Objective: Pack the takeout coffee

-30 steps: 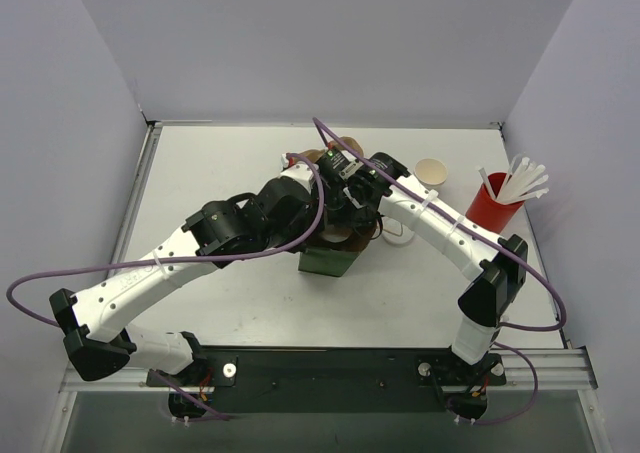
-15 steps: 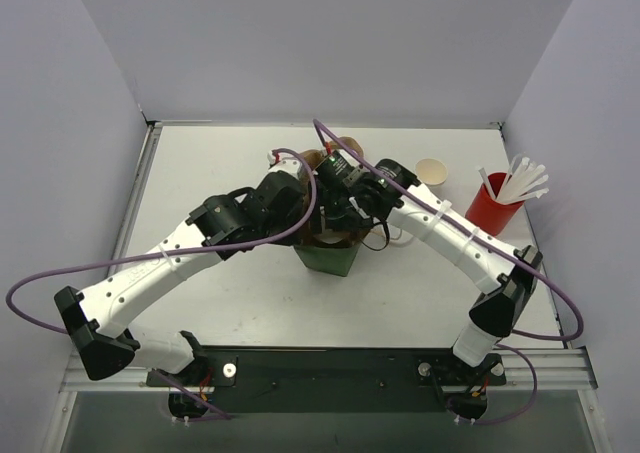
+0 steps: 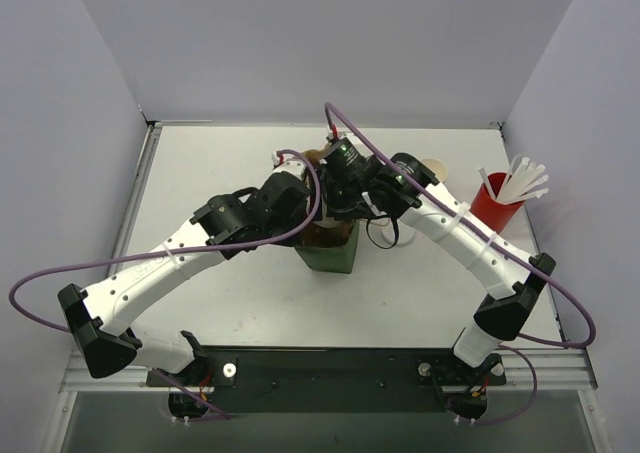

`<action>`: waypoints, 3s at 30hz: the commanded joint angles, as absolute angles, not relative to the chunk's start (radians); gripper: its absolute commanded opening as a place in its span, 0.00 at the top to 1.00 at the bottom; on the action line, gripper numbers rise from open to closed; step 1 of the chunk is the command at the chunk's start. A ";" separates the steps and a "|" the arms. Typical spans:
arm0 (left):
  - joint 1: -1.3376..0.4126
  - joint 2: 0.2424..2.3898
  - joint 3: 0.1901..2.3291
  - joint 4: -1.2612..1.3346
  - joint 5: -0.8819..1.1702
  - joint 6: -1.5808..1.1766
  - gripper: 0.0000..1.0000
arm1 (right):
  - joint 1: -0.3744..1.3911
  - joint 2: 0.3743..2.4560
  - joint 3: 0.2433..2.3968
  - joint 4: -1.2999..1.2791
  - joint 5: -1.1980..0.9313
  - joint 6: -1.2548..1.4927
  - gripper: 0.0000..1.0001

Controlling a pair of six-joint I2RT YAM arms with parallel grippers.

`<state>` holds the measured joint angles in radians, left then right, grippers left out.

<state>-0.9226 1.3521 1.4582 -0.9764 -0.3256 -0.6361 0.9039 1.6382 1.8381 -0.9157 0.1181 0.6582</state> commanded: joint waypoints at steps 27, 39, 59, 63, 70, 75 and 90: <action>-0.874 1.442 1.654 -1.111 -0.594 -0.611 1.00 | 0.899 1.486 1.940 -0.899 0.140 0.655 0.41; -0.730 1.397 1.661 -1.108 -0.551 -0.560 1.00 | 0.899 1.332 1.833 -0.907 0.126 0.704 0.41; -0.638 1.342 1.709 -1.124 -0.508 -0.528 1.00 | 0.802 1.167 1.457 -1.046 -0.141 0.819 0.41; -0.634 1.318 1.720 -1.127 -0.471 -0.529 1.00 | 0.758 1.241 1.442 -1.078 -0.268 0.773 0.41; -0.634 1.273 1.721 -1.123 -0.417 -0.529 1.00 | 0.719 1.411 1.483 -1.222 -0.393 0.667 0.41; -0.632 1.252 1.717 -1.111 -0.370 -0.532 1.00 | 0.706 1.532 1.508 -1.295 -0.416 0.605 0.41; -0.515 1.178 1.615 -1.080 -0.147 -0.555 1.00 | 0.661 1.713 1.490 -1.341 -0.419 0.502 0.40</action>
<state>-0.5301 1.2098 1.6146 -1.1267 -0.2062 -0.5468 0.6746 1.6901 1.5051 -1.2625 -0.3939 0.5396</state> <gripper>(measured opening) 0.025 0.691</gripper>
